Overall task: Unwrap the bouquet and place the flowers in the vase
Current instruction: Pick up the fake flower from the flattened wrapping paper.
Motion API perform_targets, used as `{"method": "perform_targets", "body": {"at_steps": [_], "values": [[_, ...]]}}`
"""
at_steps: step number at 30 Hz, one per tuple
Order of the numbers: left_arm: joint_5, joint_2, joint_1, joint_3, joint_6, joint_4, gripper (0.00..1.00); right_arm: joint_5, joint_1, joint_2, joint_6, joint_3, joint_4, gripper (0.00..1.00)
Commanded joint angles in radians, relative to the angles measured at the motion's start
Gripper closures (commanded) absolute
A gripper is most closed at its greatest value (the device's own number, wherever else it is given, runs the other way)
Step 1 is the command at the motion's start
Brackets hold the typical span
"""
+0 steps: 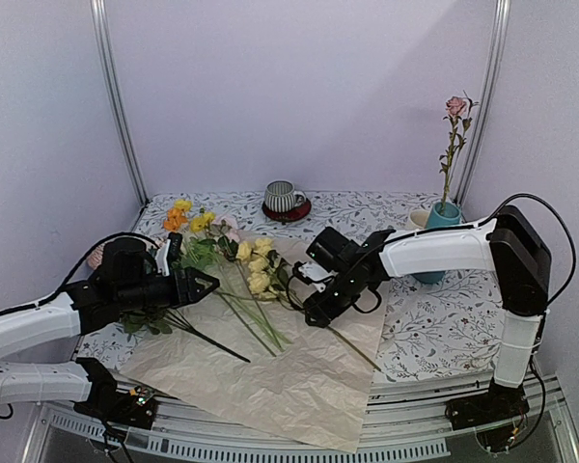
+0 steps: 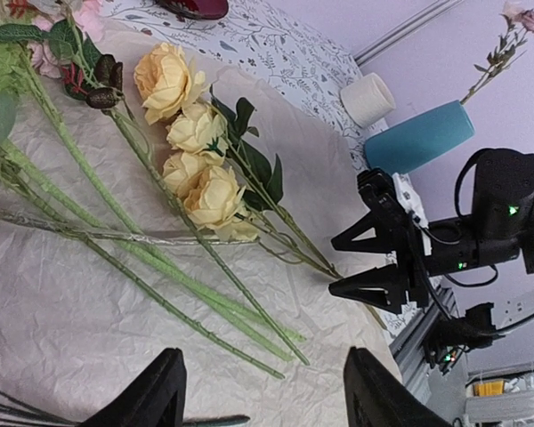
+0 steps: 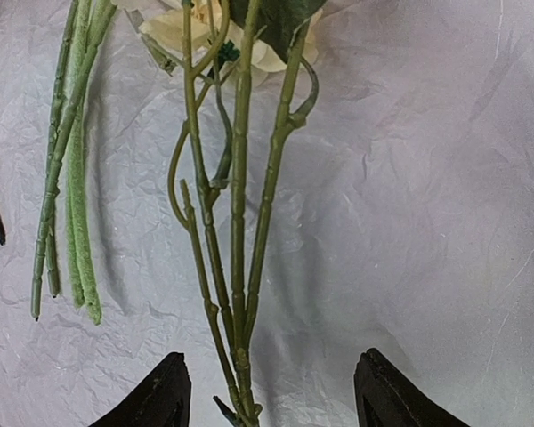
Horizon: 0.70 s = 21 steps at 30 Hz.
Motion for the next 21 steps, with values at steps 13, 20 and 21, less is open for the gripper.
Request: {"method": "perform_targets", "body": {"at_steps": [13,20,21], "values": [[-0.003,0.009,-0.012,0.034,0.028,-0.01,0.37,0.079,0.007,0.028,0.009,0.039,0.019,0.79],[-0.012,-0.014,-0.012,0.02,0.028,-0.015,0.37,0.11,0.007,-0.077,0.027,0.009,0.072,0.9],[-0.013,-0.017,-0.012,0.018,0.028,-0.015,0.37,0.112,0.007,-0.098,0.028,0.003,0.085,0.9]]}}
